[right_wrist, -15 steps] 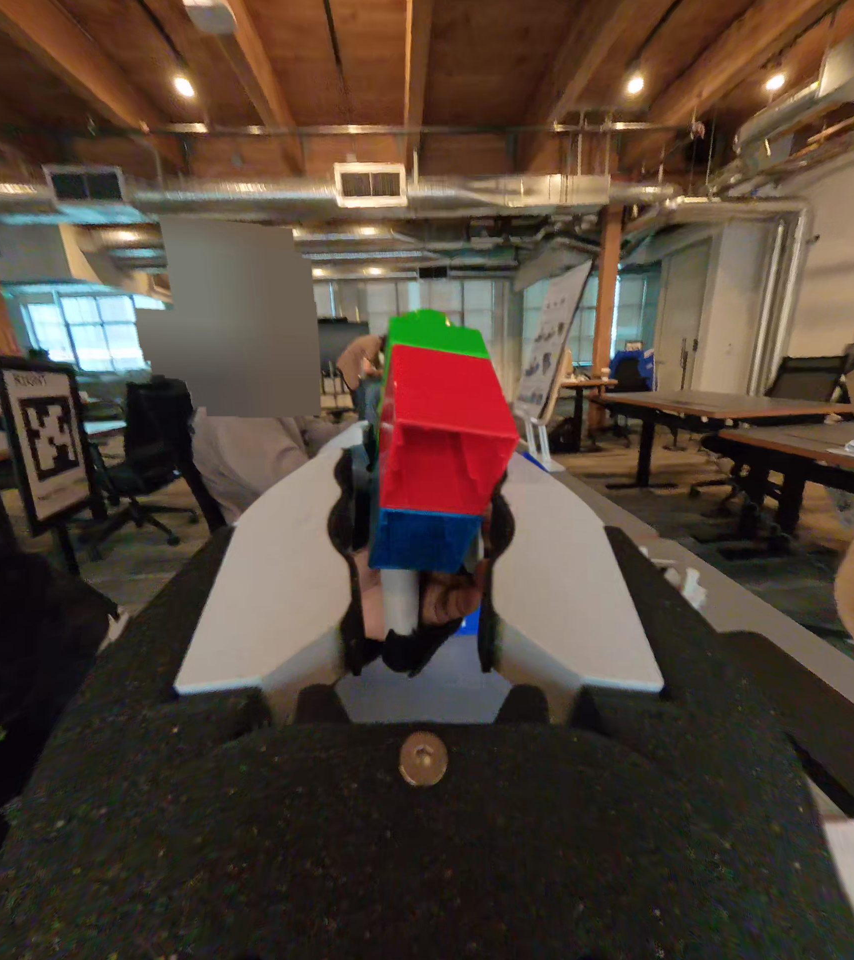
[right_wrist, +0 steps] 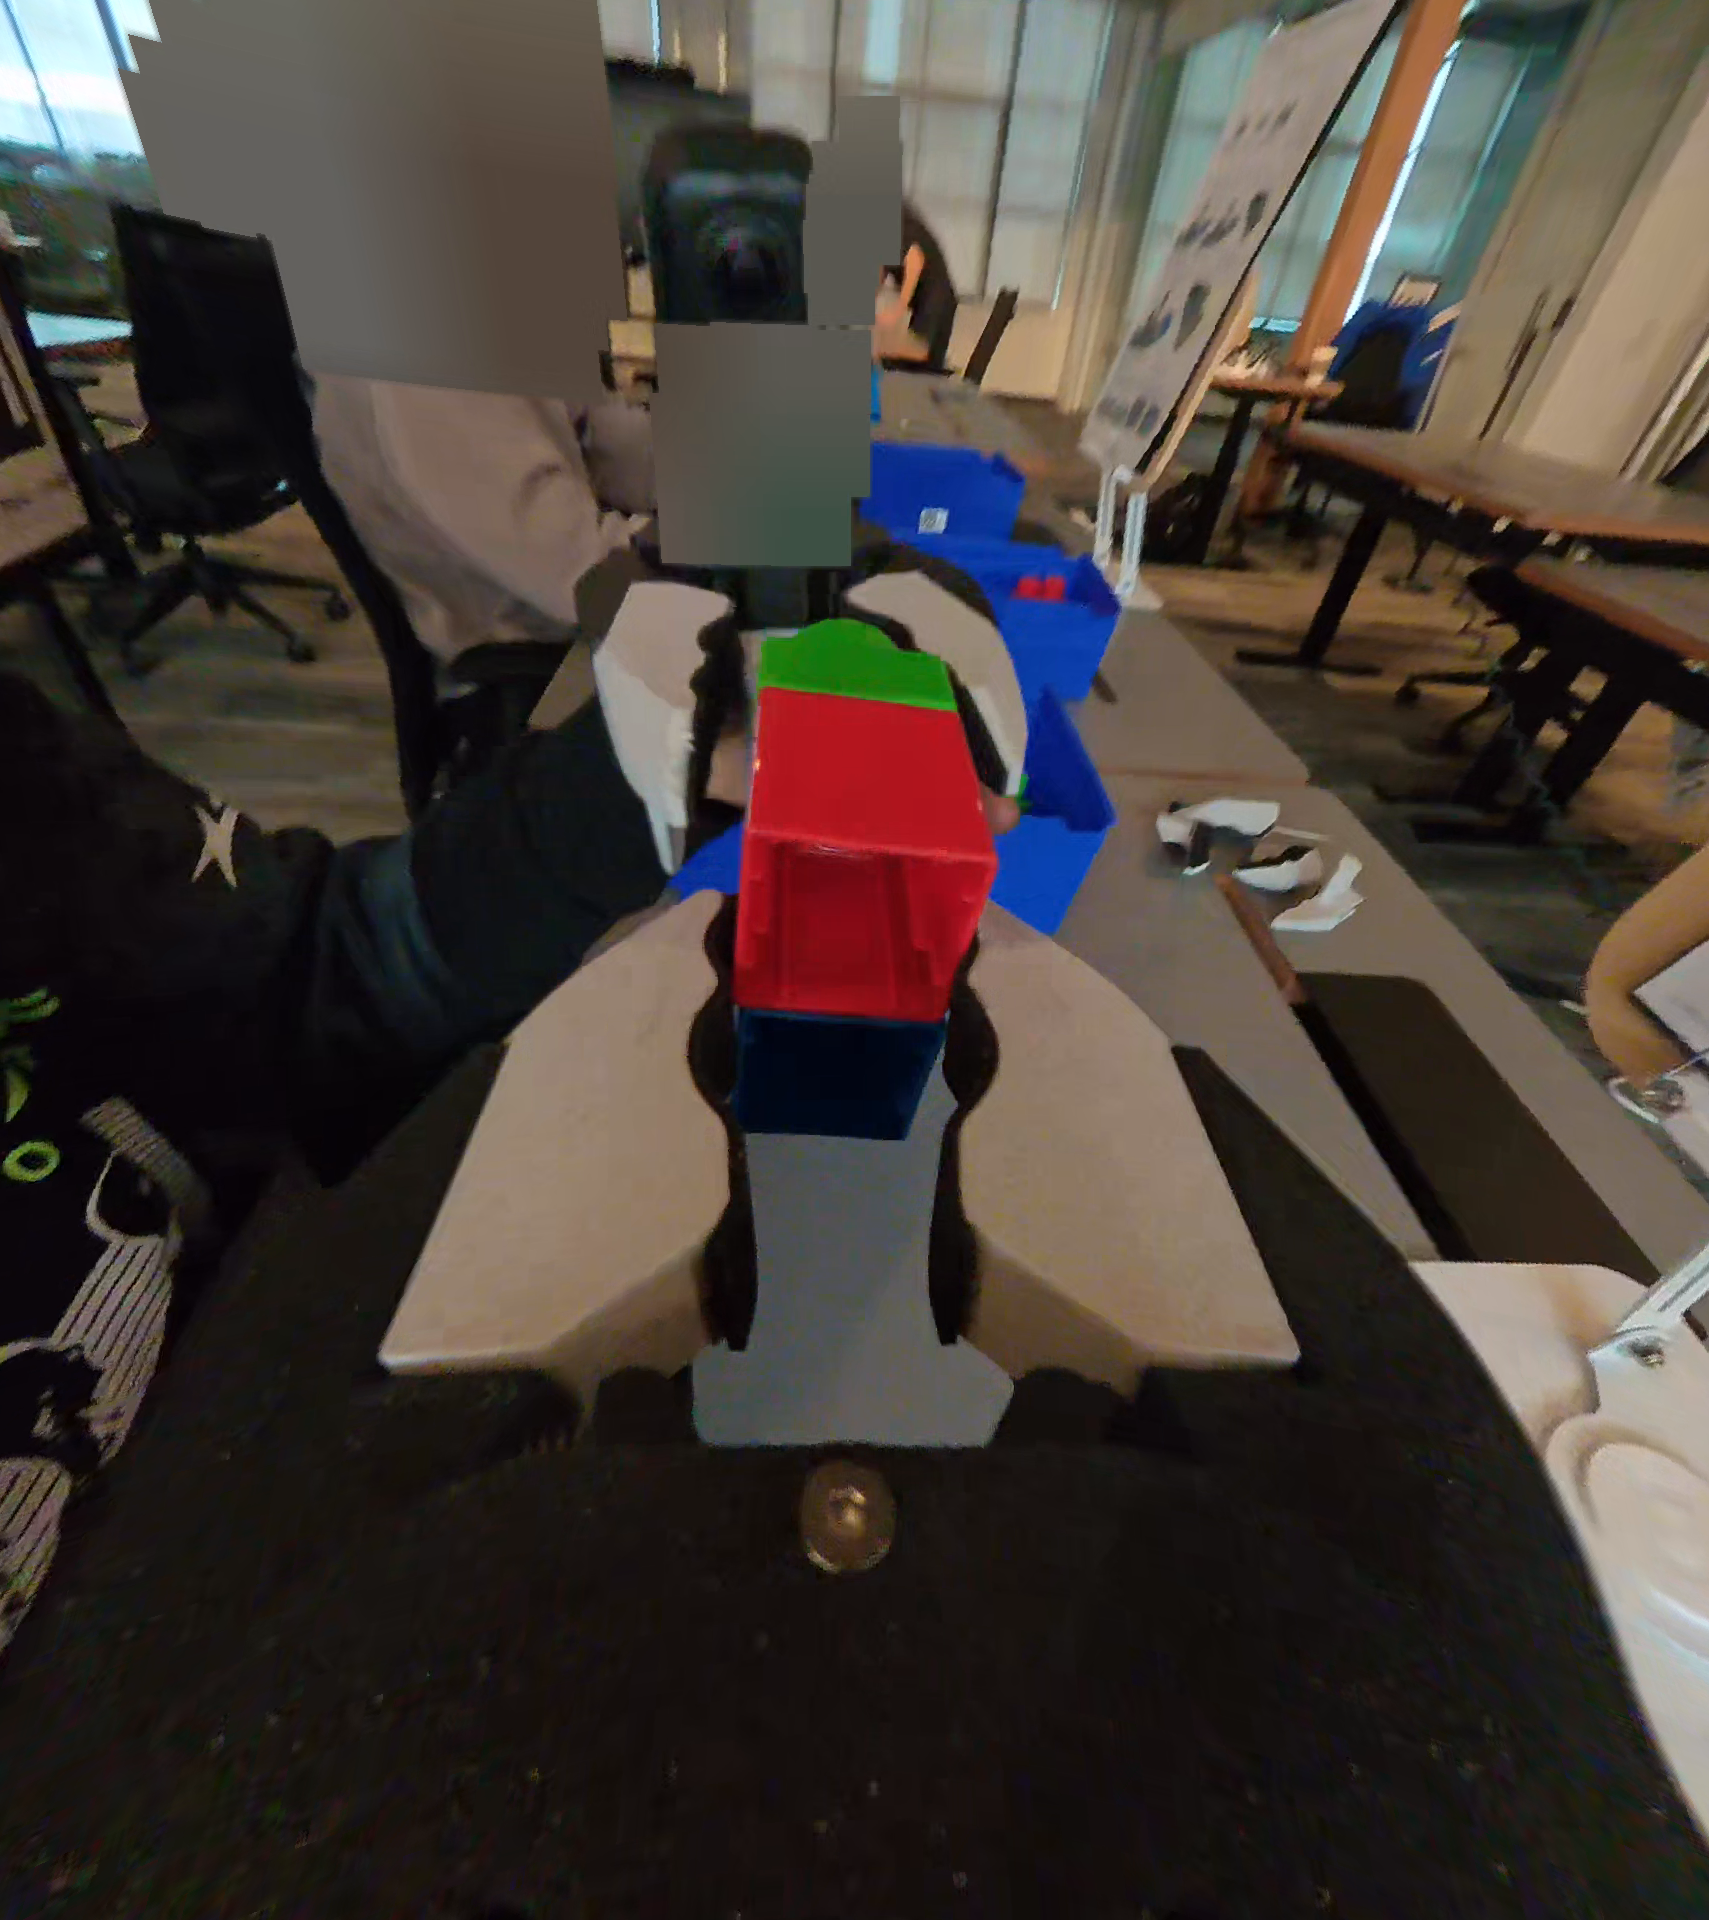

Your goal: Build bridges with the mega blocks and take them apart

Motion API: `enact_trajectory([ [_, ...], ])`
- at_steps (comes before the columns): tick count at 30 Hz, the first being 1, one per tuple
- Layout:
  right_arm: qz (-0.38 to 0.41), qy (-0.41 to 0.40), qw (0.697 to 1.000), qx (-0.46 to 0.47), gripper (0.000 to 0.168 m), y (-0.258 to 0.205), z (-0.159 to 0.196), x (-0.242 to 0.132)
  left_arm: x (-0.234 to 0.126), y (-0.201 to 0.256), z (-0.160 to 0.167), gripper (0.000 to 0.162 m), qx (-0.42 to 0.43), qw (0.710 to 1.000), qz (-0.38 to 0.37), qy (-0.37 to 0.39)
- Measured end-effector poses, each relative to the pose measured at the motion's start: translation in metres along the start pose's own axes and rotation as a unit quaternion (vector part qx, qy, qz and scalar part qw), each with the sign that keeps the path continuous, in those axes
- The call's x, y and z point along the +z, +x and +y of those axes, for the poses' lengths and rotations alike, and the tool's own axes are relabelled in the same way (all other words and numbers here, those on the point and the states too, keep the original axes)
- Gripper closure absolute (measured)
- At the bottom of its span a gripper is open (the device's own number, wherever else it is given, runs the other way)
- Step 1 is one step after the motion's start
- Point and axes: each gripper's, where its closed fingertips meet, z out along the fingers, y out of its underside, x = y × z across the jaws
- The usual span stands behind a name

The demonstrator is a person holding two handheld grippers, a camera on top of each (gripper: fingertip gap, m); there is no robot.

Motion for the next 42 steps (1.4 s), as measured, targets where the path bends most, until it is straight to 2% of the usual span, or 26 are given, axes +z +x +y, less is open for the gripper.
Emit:
enact_trajectory([
  [3, -0.017, -0.023, 1.0, -0.005, 0.132, -0.006, 0.007, 0.005, 0.005, 0.004, 0.016, 0.106, 0.018, 0.998, -0.003, -0.06],
  [6, -0.019, -0.029, 0.999, -0.002, 0.132, -0.007, 0.009, 0.009, 0.006, 0.008, 0.018, 0.124, 0.029, 0.997, 0.005, -0.067],
  [20, -0.006, -0.003, 0.999, -0.045, 0.129, -0.007, 0.003, 0.013, 0.003, 0.01, 0.018, 0.126, -0.007, 0.997, 0.026, -0.073],
  [30, -0.004, 0.003, 1.0, -0.002, 0.132, -0.005, 0.001, 0.021, -0.01, 0.006, 0.014, 0.127, -0.045, 0.996, 0.031, -0.066],
  [36, 0.046, 0.017, 0.999, -0.004, 0.132, 0.014, -0.008, -0.031, -0.067, -0.019, -0.003, 0.127, -0.05, 0.998, -0.022, -0.009],
  [42, 0.086, -0.024, 0.995, -0.036, 0.132, 0.012, -0.007, -0.038, -0.059, -0.02, 0.001, 0.127, -0.046, 0.999, -0.013, -0.012],
])
